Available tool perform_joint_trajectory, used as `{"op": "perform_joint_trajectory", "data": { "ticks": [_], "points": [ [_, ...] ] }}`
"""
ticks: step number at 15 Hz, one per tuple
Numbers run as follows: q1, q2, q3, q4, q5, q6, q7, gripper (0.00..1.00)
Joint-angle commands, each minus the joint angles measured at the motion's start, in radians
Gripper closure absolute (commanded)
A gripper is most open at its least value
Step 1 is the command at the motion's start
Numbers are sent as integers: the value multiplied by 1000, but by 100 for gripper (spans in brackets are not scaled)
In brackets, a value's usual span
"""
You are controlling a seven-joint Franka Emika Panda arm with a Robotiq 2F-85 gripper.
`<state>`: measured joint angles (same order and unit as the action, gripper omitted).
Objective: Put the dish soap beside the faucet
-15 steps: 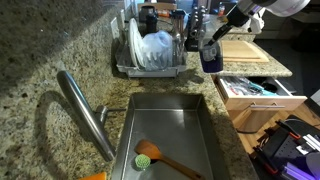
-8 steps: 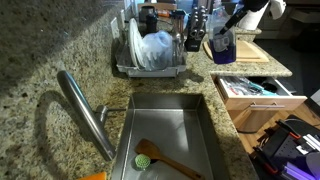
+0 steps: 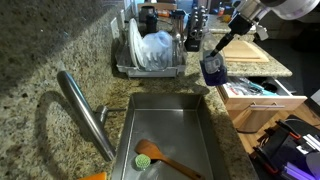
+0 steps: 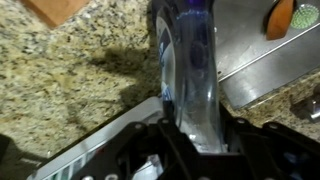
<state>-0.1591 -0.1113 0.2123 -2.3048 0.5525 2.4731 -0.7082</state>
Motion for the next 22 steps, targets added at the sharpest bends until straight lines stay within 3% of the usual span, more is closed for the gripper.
{"op": "perform_joint_trajectory", "data": {
  "ticks": [1, 6, 10, 13, 17, 18, 22],
  "points": [
    [139, 60, -94, 28, 72, -44, -88, 83],
    [229, 110, -75, 35, -6, 28, -139, 83],
    [305, 135, -33, 52, 17, 142, -258, 83],
    [346, 165, 6, 80, 114, 266, -367, 83],
    [365, 200, 62, 149, 376, 406, -559, 83],
    [367, 180, 46, 90, 276, 358, -462, 58],
    [369, 197, 57, 125, 340, 388, -517, 58]
  ]
}}
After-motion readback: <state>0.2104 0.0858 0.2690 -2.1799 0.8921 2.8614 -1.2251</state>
